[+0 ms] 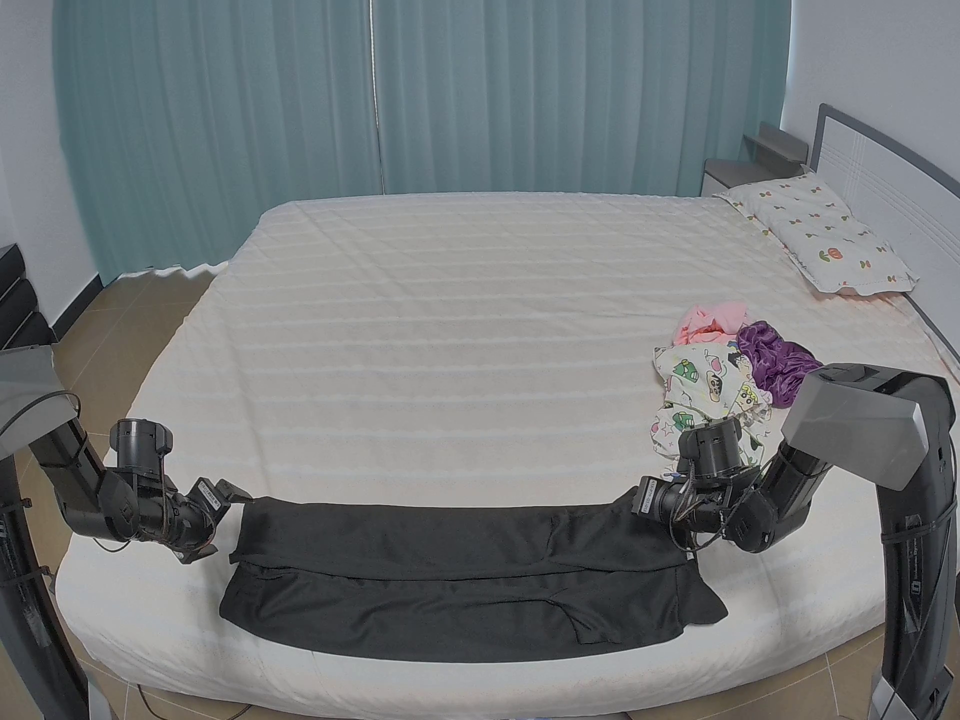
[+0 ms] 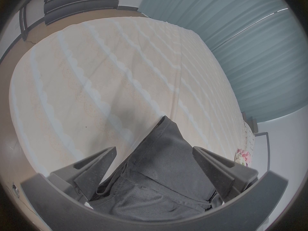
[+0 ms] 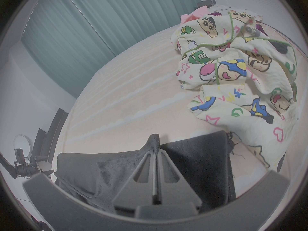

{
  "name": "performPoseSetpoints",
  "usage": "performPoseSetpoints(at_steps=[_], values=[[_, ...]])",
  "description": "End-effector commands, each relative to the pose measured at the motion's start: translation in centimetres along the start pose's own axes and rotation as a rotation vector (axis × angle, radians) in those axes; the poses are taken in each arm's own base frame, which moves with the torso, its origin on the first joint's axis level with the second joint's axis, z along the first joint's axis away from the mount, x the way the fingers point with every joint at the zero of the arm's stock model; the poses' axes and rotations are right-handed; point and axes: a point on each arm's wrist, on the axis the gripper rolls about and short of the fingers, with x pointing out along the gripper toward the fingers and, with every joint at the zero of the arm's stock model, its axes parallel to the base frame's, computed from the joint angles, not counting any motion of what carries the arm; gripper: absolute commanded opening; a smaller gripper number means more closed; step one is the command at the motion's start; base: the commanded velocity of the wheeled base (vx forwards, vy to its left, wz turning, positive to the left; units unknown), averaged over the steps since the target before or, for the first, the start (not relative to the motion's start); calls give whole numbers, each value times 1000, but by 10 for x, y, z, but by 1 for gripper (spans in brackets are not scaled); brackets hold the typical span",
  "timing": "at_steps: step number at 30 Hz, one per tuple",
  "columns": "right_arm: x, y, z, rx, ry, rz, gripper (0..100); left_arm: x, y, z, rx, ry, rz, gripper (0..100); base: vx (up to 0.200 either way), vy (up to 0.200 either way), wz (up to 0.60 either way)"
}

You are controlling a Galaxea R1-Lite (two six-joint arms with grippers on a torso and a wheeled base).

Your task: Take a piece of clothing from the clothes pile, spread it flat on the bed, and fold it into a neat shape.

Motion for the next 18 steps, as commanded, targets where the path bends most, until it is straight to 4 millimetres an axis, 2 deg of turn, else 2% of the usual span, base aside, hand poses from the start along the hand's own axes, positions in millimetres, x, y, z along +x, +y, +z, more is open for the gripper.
performPoseSetpoints(at_steps=[1, 5, 9, 12, 16, 18], values=[[1, -2, -1, 3, 3, -3, 100, -1, 0, 0, 0, -2, -1, 100, 0, 0, 0], [-7, 4, 7, 16, -24, 13, 100, -2, 3, -3, 3, 11, 5, 100, 0, 0, 0], [-37, 7, 19, 55, -47, 37, 100, -9, 2, -6, 5, 23, -11, 100, 0, 0, 0], [-59, 4, 12, 73, -22, 27, 100, -16, 2, -9, 5, 38, -31, 100, 0, 0, 0], [-87, -3, -3, 151, 8, 9, 100, -20, 4, -12, 4, 52, -37, 100, -200, 0, 0], [-92, -3, -5, 182, 6, 12, 100, -20, 4, -12, 5, 55, -35, 100, -200, 0, 0]])
